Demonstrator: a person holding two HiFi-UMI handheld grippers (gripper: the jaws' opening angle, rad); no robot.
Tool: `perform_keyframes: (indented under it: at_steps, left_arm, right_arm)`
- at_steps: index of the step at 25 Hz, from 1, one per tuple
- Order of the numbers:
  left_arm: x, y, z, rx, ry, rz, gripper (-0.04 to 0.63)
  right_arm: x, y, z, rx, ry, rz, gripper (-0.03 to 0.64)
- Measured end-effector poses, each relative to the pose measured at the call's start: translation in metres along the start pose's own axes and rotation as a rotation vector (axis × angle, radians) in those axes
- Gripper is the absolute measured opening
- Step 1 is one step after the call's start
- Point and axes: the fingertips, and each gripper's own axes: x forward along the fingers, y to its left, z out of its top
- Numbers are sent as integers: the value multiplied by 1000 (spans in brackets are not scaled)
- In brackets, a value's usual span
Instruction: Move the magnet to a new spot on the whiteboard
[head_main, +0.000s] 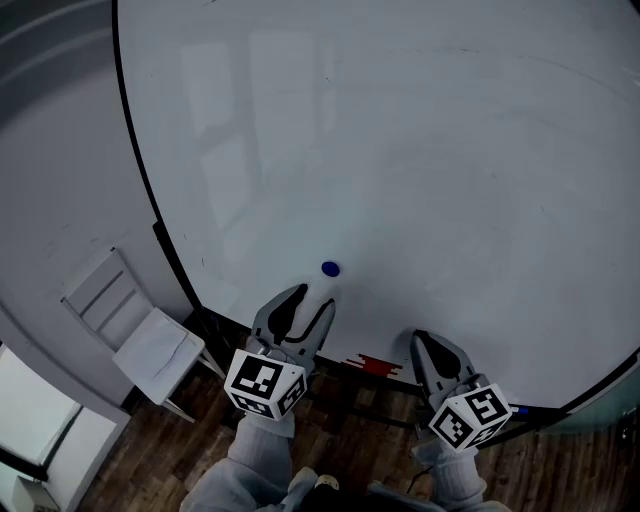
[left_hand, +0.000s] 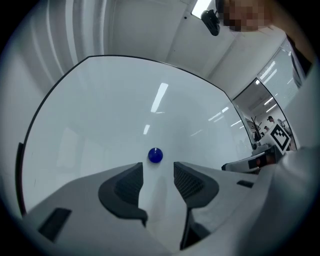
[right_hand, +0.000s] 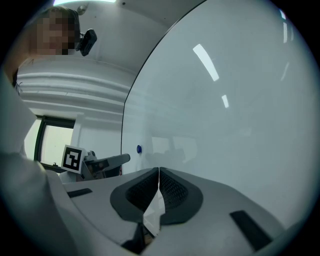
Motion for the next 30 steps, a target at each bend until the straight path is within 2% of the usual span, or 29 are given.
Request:
perform_keyframes:
  at_steps: [5, 10, 20, 25, 30]
  left_arm:
    - [15, -5, 15, 63, -9, 8, 187]
    - [25, -5, 23, 93, -20, 29, 187]
    - [39, 5, 17, 205, 17, 175, 187]
    - [39, 5, 16, 188, 5, 178, 183]
    - [41, 2, 16, 212, 14, 163, 158]
  right_arm:
    - [6, -1, 11, -36, -15, -3, 29]
    - [7, 2, 16, -57, -24, 2, 29]
    - [5, -4, 12, -53, -19, -18, 29]
    - [3, -6, 10, -55, -13, -20, 29]
    - [1, -7, 8, -48, -9, -26, 29]
